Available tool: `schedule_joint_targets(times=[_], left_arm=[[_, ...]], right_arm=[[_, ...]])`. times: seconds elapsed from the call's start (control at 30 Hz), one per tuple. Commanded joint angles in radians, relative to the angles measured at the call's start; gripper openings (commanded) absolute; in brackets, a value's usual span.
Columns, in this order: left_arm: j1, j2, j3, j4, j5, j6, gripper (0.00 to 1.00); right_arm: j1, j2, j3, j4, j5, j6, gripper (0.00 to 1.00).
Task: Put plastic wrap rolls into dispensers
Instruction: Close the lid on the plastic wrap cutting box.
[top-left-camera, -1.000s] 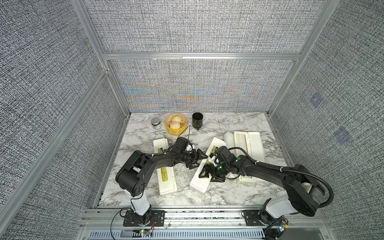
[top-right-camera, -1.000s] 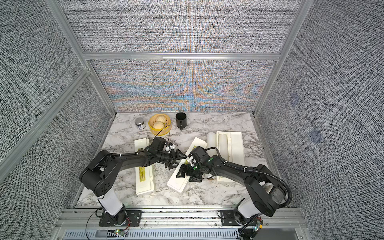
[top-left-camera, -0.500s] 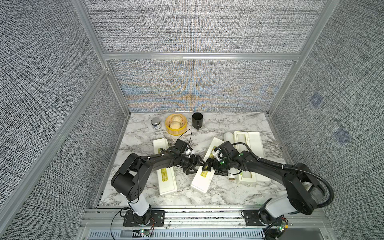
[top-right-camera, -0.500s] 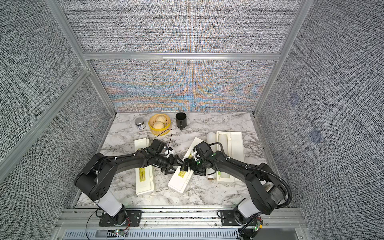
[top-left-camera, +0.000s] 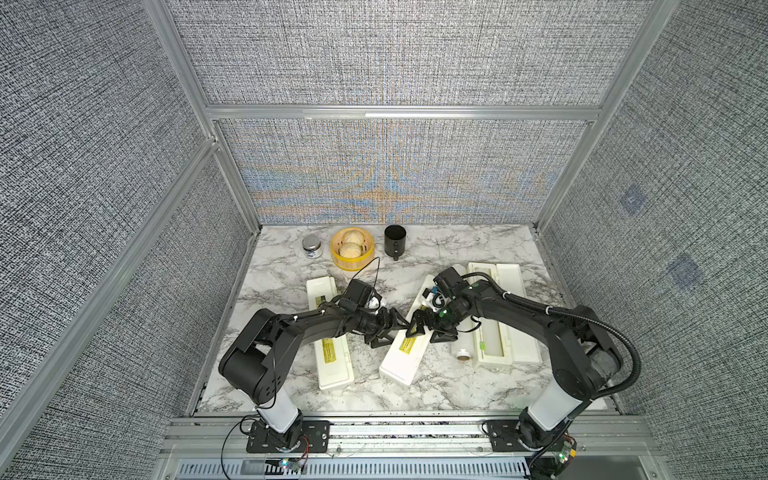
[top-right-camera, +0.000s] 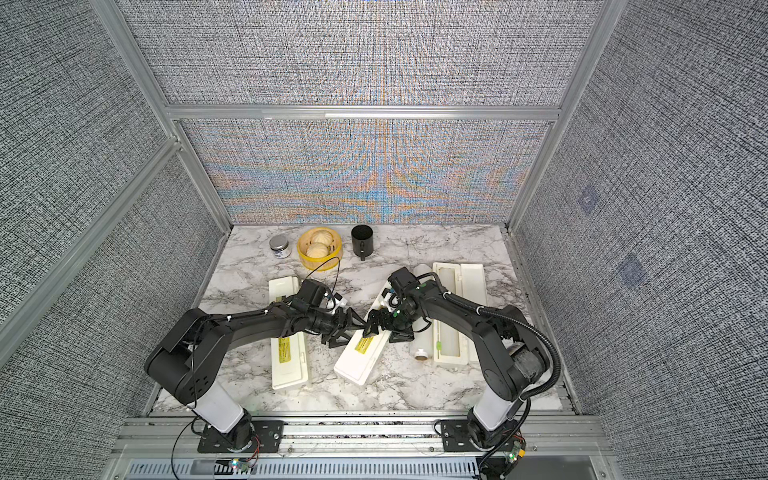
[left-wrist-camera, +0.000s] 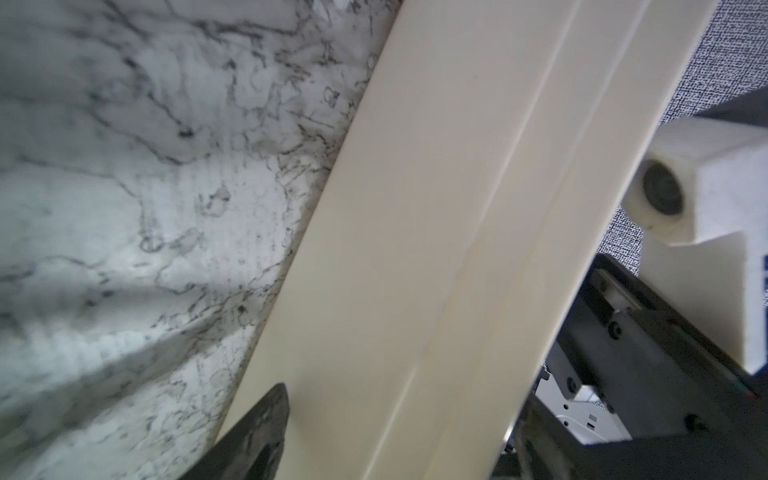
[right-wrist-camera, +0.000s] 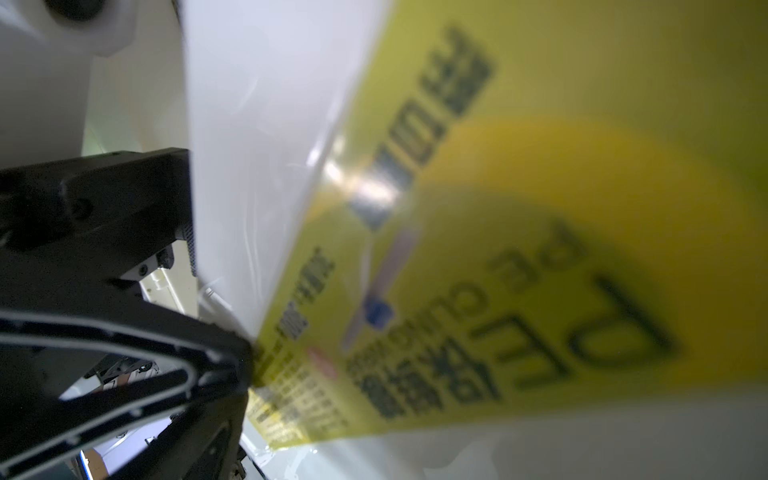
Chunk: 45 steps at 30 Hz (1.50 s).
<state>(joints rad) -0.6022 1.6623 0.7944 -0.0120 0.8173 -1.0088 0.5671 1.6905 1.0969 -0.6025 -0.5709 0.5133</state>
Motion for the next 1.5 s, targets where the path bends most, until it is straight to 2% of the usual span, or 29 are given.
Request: schedule_joint_targets(times=[0.0,0.23,0.47,0.8,1.0,1.23,1.47], left_arm=[[-0.015,-0.015,-0.011,-0.101,0.164,0.042,0.81],[-0.015,-0.028,-0.024,-0.102,0.179,0.047,0.81],[-0.019,-0.033,-0.018,-0.103,0.202,0.053,0.81],[-0.033,-0.036,-0.014,-0.092,0.182,0.042,0.81],[-0.033,-0.032,-0.007,-0.099,0.152,0.038,0.81],[-0.036,-0.018,0.038,-0.077,0.164,0.025,0.81],[-0.038,-0.016,0.055,-0.195,0.119,0.102,0.81]], right_arm=[[-0.009,0.013,0.021,0.203,0.227,0.064,0.95],[0.005,-0.067,-0.045,0.129,0.442,0.133,0.97],[0.005,-0.128,-0.132,0.243,0.577,0.173,0.98],[-0.003,0.009,-0.052,0.333,0.46,0.129,0.97],[-0.004,0.019,-0.044,0.379,0.372,0.124,0.98],[-0.001,0.065,0.044,0.368,0.245,0.098,0.98],[0.007,0.068,0.088,0.294,0.264,0.069,0.99]])
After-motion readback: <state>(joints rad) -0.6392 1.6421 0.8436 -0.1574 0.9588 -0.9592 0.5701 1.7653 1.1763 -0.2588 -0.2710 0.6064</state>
